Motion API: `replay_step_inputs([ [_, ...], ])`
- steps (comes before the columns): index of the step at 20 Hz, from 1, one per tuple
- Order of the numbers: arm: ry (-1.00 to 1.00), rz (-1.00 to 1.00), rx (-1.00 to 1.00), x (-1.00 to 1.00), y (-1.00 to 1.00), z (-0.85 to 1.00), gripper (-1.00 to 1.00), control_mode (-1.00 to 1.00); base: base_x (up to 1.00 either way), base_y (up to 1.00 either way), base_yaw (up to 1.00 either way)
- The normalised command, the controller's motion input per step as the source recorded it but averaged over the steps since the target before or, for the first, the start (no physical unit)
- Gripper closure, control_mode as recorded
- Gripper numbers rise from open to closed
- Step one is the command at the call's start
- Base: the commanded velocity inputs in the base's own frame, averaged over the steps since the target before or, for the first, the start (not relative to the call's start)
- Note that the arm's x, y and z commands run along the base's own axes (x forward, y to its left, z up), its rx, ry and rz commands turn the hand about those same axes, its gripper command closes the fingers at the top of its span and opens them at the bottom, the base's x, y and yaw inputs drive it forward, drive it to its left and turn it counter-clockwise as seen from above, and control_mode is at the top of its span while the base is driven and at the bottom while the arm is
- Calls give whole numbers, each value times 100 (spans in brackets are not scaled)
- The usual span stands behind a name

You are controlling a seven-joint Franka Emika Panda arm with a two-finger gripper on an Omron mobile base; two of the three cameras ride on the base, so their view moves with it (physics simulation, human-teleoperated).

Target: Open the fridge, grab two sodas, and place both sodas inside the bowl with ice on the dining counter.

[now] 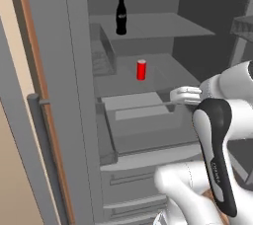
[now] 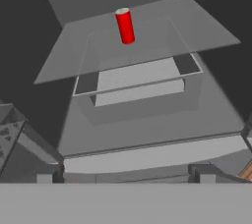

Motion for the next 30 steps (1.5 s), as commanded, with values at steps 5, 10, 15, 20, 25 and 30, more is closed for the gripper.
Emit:
replay_step_inputs([
  [5, 0, 0, 0, 0, 0, 0, -100, 100, 66, 0, -6],
  [10, -16, -1, -14, 25, 6, -40, -100, -100, 10, 0, -1],
  [15, -32, 0, -15, 27, 4, -33, -100, -100, 0, 0, 0],
  [20, -27, 0, -6, 38, 0, -4, -100, -100, 0, 0, 0],
  [25, -16, 0, -1, 32, 0, -11, -100, -100, 0, 0, 0],
  [30, -13, 0, -3, 23, 0, -35, -100, -100, 0, 0, 0],
])
